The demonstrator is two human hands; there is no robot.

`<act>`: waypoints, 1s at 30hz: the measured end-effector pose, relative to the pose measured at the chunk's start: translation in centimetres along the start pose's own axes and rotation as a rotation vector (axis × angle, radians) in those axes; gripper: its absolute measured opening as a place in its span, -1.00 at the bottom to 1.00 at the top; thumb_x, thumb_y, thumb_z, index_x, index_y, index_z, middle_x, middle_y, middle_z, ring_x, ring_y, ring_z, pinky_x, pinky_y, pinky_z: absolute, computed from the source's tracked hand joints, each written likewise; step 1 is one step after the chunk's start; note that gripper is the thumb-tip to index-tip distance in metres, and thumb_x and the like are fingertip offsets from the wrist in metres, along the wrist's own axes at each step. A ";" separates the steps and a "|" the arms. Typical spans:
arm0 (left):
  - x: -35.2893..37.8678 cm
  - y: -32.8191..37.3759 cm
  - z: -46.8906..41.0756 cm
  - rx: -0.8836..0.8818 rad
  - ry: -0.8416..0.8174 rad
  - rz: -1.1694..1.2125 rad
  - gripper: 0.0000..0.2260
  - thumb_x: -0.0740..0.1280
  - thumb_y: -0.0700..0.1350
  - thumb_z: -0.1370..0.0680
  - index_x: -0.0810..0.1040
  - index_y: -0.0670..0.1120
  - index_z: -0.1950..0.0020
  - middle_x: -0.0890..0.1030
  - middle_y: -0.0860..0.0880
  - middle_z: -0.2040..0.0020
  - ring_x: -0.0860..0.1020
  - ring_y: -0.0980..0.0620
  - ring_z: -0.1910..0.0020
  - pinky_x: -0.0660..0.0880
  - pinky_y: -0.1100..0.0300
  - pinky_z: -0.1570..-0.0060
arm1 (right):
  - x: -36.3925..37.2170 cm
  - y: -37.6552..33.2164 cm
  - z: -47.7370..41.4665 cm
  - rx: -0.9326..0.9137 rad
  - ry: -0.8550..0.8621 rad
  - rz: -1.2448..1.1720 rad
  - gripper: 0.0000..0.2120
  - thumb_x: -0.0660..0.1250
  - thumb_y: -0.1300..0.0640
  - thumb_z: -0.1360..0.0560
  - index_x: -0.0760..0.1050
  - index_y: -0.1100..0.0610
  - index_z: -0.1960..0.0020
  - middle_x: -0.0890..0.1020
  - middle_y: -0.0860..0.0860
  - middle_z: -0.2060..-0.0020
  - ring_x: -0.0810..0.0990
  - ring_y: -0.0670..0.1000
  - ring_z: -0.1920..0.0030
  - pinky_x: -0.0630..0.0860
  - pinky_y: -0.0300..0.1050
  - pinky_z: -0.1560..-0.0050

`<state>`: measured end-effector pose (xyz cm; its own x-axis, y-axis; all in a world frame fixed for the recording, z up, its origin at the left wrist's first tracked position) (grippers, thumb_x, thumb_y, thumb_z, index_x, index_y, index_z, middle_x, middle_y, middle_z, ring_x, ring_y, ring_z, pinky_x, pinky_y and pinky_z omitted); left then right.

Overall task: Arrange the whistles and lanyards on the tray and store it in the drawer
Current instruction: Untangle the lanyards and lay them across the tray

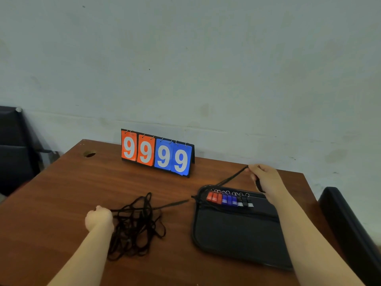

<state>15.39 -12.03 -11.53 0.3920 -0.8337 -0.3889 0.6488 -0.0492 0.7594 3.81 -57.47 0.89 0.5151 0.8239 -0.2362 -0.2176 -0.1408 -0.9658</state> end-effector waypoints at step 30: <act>10.1 -2.4 8.2 0.921 -0.473 -1.304 -0.55 0.26 0.19 -0.51 0.36 0.03 -0.34 0.40 -0.02 -0.30 0.43 -0.05 -0.26 0.40 0.04 -0.22 | -4.5 -0.1 5.7 -0.038 -0.188 0.325 -0.65 0.32 0.09 -0.58 0.56 0.19 0.35 0.71 -0.10 0.29 0.61 -0.25 0.05 0.40 -0.11 -0.12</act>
<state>12.45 -24.85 -12.99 -0.3985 -0.0491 -0.9158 -0.2835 -0.9431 0.1739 -3.22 -57.99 2.61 0.2624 0.8186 -0.5110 -0.3121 -0.4291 -0.8476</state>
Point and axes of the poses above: each hand's wrist, its own z-axis away from the middle knuckle, its own x-axis out of the palm, y = z × x, the point moved 3 cm from there along -z, towards the middle knuckle
